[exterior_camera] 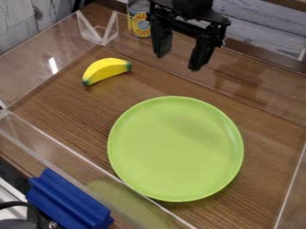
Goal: Put the banana in the green plate
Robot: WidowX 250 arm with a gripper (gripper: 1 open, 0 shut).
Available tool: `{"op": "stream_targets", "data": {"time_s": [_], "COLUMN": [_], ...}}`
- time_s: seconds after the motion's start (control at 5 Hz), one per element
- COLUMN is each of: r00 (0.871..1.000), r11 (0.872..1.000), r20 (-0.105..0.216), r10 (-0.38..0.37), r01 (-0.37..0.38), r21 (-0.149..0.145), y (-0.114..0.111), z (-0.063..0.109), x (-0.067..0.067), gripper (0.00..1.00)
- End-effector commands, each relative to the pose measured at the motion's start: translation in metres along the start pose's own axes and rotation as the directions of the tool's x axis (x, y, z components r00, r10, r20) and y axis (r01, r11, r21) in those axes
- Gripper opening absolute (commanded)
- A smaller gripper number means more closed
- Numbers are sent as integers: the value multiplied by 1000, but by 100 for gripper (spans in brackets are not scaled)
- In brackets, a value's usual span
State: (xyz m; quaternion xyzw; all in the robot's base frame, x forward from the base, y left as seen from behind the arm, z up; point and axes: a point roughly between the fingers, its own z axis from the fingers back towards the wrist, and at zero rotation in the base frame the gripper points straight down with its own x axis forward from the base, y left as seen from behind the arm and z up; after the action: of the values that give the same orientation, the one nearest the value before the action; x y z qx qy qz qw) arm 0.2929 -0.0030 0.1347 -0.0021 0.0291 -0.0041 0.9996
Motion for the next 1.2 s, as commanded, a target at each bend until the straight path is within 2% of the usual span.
{"op": "stream_targets", "data": {"time_s": [0.0,0.2,0.4,0.6,0.8,1.0], "r00": [996,974,931,885,846,822], "r11": [996,974,930,883,844,820], "r20": [-13,-22,-28,-40,-53,-60], "r10": [-90,-224,-363,-464,-531,-566], "r01": [90,225,364,466,534,569], "r21": [11,23,41,54,59,61], "y": [15,38,67,86,97,110], "z": [-4,-5,-6,-9,-14,-20], "x": [3,9,16,23,28,32], "gripper": [100,100,100,100,100,100]}}
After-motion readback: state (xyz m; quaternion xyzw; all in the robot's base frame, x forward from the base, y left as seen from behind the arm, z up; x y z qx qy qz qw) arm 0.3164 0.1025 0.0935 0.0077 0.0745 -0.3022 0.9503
